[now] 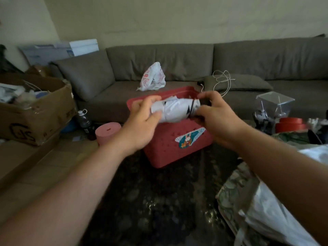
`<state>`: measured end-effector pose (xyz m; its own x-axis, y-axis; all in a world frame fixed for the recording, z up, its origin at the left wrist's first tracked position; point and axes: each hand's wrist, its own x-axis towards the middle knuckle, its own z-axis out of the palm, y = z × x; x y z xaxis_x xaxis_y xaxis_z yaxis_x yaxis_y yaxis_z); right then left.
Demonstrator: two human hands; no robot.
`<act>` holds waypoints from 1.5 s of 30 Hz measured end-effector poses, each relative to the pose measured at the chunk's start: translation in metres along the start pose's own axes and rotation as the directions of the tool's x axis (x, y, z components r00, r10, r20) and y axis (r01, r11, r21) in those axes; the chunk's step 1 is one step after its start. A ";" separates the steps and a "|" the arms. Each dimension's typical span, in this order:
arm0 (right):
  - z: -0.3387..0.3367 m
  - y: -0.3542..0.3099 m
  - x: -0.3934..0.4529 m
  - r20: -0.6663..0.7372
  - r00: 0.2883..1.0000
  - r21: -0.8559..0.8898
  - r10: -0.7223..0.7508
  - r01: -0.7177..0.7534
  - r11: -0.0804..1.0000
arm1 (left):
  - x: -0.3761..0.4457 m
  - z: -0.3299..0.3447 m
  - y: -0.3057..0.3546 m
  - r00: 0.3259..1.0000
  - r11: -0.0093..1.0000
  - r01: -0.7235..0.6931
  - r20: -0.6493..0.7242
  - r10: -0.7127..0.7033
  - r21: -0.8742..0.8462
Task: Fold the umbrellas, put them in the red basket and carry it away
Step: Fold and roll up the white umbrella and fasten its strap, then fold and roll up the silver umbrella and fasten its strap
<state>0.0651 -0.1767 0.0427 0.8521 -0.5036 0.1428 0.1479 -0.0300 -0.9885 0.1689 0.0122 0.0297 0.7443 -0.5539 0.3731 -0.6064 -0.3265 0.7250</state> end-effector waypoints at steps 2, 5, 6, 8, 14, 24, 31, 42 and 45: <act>-0.003 -0.012 0.047 0.023 0.997 -0.125 -0.071 0.073 0.989 | 0.048 -0.019 -0.005 0.998 0.981 -0.051 -0.011 0.054 0.187; -0.017 -0.011 0.110 0.076 0.990 -0.584 -0.122 0.143 0.799 | 0.104 -0.030 -0.015 0.997 0.910 -0.035 0.080 0.002 0.413; -0.021 -0.006 0.127 0.109 0.990 -0.721 -0.094 0.144 0.678 | 0.116 -0.026 -0.021 0.991 0.870 -0.037 0.132 -0.032 0.492; -0.021 0.009 0.152 0.156 0.988 -0.901 0.010 0.138 0.412 | 0.134 -0.007 -0.035 0.974 0.795 -0.053 0.208 -0.094 0.605; 0.009 0.054 0.185 0.215 0.919 -0.972 0.332 0.234 -0.019 | 0.157 0.046 -0.087 0.876 0.585 -0.150 0.381 -0.294 0.797; 0.010 0.048 0.175 0.307 0.899 -0.951 0.312 0.302 0.067 | 0.151 0.056 -0.083 0.783 0.628 -0.219 0.518 -0.343 0.747; -0.056 0.017 0.095 0.151 0.928 -0.863 -0.340 0.291 0.412 | 0.123 0.050 -0.030 0.982 0.987 -0.051 0.188 0.022 0.152; -0.239 0.003 -0.119 -0.319 0.928 -0.764 -0.192 -0.132 0.631 | -0.018 0.185 0.104 0.801 0.997 -0.067 0.594 0.073 -0.031; -0.253 0.017 -0.166 -0.349 0.931 -0.764 -0.111 -0.213 0.609 | -0.069 0.228 0.106 0.684 0.999 0.004 0.729 -0.035 0.044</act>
<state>-0.2004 -0.3121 -0.0102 0.6014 -0.7663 0.2260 -0.4754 -0.5705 -0.6697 -0.0104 -0.1593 -0.0509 0.3263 -0.9256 -0.1917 -0.6155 -0.3619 0.7001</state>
